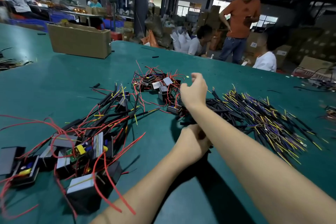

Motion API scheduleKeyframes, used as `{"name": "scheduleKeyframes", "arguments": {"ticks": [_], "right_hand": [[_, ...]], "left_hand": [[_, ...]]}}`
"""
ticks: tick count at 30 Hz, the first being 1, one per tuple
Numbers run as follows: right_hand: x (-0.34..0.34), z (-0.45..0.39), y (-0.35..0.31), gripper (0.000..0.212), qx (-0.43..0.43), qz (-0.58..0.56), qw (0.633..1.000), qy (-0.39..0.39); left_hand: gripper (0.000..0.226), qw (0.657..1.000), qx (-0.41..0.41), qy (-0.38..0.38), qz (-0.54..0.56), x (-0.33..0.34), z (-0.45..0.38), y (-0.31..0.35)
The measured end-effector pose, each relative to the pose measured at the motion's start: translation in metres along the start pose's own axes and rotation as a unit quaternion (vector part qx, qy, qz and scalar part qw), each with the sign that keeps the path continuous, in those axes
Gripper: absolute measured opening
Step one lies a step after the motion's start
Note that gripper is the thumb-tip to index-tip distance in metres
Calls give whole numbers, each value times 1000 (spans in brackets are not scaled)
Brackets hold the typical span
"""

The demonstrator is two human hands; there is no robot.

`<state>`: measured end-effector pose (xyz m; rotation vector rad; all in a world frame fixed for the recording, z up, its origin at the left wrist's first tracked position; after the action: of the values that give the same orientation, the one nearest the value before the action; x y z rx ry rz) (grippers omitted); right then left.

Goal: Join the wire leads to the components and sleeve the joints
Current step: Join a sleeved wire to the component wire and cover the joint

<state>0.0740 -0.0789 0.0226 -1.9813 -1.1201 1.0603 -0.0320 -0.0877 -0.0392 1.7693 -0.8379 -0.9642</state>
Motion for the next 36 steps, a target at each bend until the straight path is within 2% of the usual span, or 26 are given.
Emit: {"name": "scheduleKeyframes", "arguments": {"ticks": [1, 3, 6, 8, 11, 13, 14, 18, 20, 22, 24, 27, 30, 32, 36], "right_hand": [[2, -5, 8, 41, 24, 39, 998, -44], [4, -10, 15, 35, 17, 54, 991, -123], [1, -15, 9, 16, -41, 46, 986, -155], [-2, -25, 5, 6, -70, 50, 988, -125], [-18, -40, -4, 13, -70, -46, 996, -11], [-35, -48, -9, 21, -60, -126, 988, 71], [-43, -51, -11, 24, -63, -147, 984, 85], [-60, -52, -18, 23, -90, -172, 980, -45], [-73, -48, -17, 20, -89, -199, 974, -64], [-84, -40, -12, 17, -77, -206, 971, -97], [-92, -30, -5, 15, -54, -218, 966, -125], [-101, -15, 2, 16, 8, -279, 947, -159], [-109, 1, 12, 12, 39, -308, 929, -200], [-114, 10, 21, 7, 51, -307, 924, -222], [-123, 24, 38, 14, 59, -279, 932, -222]], "left_hand": [[20, 1000, -2, -3, 22, 2, 0, -1], [19, 999, -2, -8, 41, 2, -2, -3], [20, 998, -17, 6, 58, 4, -6, -8], [21, 996, -29, 34, 80, 4, -8, -9], [23, 990, -27, 109, 86, -1, -14, -10], [21, 979, -37, 165, 109, -8, -18, -11], [19, 971, -52, 185, 139, -10, -20, -13], [11, 927, -157, 212, 268, -16, -27, -18], [8, 905, -178, 228, 311, -19, -30, -18], [20, 920, -144, 250, 264, -23, -27, -15], [26, 937, -69, 267, 216, -28, -23, -6], [29, 955, 9, 222, 198, -32, -18, 15], [24, 959, 10, 131, 250, -29, -12, 30], [18, 955, 8, 110, 274, -27, -9, 32], [26, 957, 11, 80, 278, -24, -9, 29]]}}
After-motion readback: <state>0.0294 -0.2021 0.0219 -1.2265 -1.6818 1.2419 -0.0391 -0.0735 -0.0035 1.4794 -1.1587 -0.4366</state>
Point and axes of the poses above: each hand's wrist, its own z-axis away from the middle knuckle, its own x-axis out of the palm, y = z × x, the point moved 3 cm from there along -z, towards the middle knuckle, and after that the axes turned 14 degrees about y, right-handed, at the moved point
